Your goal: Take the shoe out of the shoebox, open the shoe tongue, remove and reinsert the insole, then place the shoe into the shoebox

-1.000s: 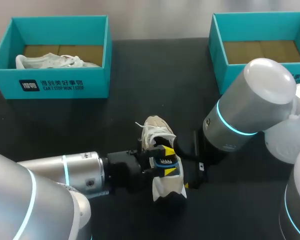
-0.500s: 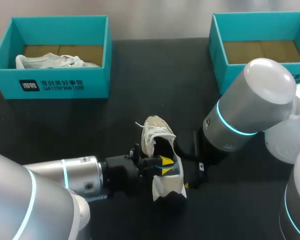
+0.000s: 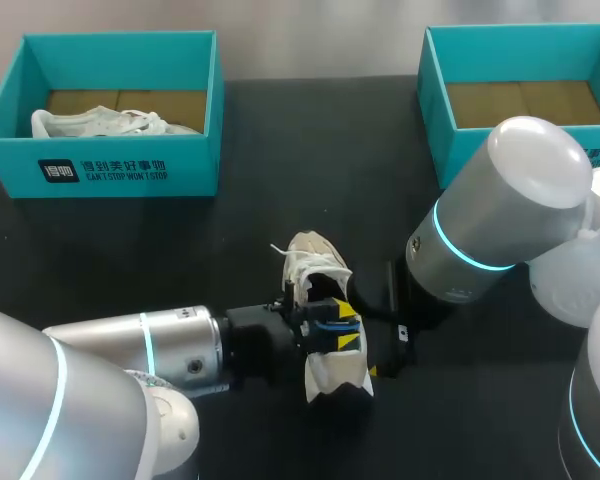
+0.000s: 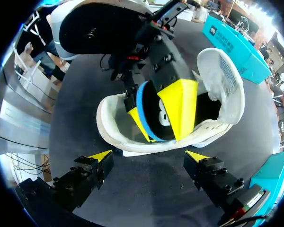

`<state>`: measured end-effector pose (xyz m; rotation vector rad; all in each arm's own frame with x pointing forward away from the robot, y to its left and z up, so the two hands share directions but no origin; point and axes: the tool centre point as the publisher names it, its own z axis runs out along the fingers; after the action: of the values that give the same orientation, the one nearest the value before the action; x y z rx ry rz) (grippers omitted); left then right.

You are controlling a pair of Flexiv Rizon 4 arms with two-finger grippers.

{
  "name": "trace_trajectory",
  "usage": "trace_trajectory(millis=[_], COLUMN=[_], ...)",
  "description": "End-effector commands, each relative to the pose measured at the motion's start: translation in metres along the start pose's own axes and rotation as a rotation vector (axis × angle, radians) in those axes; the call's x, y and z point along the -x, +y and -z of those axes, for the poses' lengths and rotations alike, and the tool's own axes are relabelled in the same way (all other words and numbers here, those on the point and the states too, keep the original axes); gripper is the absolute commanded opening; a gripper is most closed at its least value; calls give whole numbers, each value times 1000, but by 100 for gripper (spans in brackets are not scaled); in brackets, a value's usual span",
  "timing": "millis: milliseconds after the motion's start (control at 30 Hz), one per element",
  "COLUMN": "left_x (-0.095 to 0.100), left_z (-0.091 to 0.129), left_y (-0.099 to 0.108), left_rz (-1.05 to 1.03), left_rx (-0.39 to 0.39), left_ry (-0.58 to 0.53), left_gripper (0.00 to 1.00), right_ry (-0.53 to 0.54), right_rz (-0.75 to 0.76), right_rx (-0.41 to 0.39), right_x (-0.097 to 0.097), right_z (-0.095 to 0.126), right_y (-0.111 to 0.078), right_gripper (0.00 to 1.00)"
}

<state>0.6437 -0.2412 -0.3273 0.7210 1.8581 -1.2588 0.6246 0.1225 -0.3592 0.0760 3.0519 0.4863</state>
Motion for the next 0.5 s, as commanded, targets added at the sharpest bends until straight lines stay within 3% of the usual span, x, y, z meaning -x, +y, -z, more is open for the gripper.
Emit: trace_trajectory(millis=[33,500], left_x=[4,18], left_z=[17,27], left_y=[-14,-18], left_rz=[2,59], left_rx=[19,70], left_ry=[17,61], left_gripper=[65,75], right_ry=[-3,-3], right_rz=[-1,-1], right_rx=[-1,-1], right_x=[-1,-1], right_z=[-1,-1], right_y=[1,1], right_gripper=[100,100])
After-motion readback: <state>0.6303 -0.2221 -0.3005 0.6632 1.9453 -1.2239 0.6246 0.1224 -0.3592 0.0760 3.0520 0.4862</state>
